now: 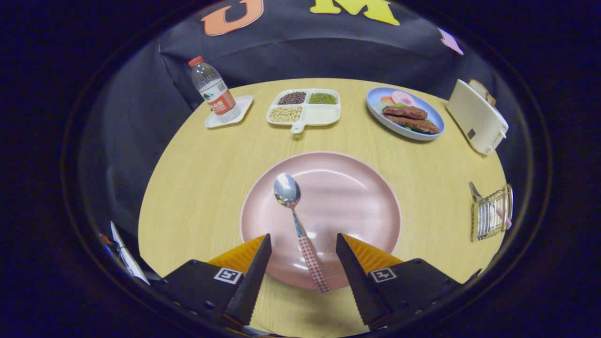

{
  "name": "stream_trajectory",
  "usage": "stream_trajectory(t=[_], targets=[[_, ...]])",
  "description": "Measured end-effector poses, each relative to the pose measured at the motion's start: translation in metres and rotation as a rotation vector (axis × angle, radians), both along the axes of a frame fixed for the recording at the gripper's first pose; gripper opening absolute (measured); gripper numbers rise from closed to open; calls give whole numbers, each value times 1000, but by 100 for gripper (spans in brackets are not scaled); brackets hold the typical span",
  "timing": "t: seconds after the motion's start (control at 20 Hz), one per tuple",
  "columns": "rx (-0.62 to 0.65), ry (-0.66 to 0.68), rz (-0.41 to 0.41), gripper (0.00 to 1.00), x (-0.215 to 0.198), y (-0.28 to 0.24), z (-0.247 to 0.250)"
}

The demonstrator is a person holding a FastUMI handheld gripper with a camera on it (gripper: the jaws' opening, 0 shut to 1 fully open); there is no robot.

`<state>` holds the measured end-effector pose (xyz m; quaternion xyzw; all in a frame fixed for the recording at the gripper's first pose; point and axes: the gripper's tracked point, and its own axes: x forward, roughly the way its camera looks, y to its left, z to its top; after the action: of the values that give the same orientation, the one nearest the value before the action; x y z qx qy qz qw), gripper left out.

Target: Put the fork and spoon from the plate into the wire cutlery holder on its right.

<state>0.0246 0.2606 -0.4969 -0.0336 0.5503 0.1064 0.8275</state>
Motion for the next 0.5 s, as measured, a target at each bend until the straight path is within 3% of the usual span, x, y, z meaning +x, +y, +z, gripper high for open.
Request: stream_trajectory(t=[0.15, 0.3, 0.45, 0.5], targets=[[-1, 24, -19, 72, -3, 6, -10], [-7, 47, -38, 67, -4, 8, -18], [20, 92, -56, 47, -11, 14, -21], [10, 102, -61, 47, -12, 12, -22]])
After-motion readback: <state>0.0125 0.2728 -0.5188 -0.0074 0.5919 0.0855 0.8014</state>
